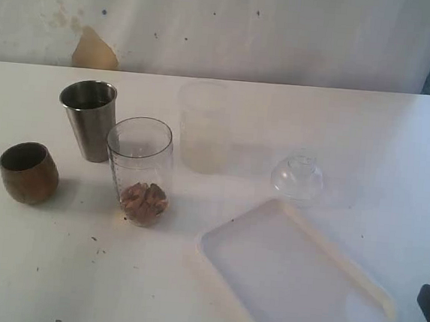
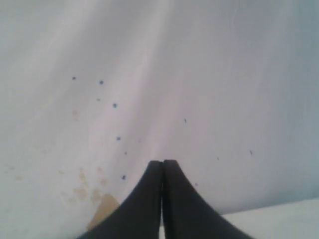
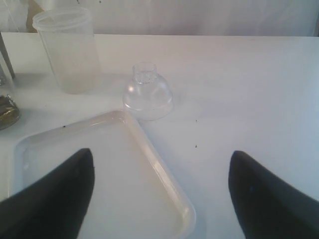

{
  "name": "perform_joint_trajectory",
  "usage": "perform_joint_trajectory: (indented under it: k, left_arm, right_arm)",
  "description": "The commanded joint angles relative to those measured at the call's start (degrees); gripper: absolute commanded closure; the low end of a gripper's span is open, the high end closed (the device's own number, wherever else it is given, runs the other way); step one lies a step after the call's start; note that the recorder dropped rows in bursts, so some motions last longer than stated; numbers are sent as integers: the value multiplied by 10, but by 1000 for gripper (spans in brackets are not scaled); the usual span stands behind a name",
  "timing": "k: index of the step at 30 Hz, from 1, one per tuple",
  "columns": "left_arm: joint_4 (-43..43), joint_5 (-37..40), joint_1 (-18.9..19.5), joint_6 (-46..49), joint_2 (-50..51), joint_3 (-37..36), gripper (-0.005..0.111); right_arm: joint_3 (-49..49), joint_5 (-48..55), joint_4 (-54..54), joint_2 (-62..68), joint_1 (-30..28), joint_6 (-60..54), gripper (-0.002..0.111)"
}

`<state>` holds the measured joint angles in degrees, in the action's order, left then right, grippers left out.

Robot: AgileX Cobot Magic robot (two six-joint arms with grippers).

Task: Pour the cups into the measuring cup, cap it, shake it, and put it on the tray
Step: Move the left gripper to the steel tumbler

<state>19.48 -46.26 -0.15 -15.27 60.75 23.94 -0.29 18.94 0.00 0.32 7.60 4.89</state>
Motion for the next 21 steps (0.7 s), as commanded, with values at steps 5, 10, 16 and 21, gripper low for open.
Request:
perform_joint_trajectory:
  k: [5,10,16,21]
  left_arm:
    - [237,13,1,-258,79,44,49]
    - [340,27,0,-329,101,38,44]
    - [313,-2,0,-300,185,42,13]
    - [288,-85,0,-267,257,42,2]
  right_arm:
    - [3,-5,0,-3,-3,-1,39]
    - [3,-5,0,-3,-3,-1,39]
    - [3,-5,0,-3,-3,-1,39]
    - [3,-5,0,-3,-3,-1,39]
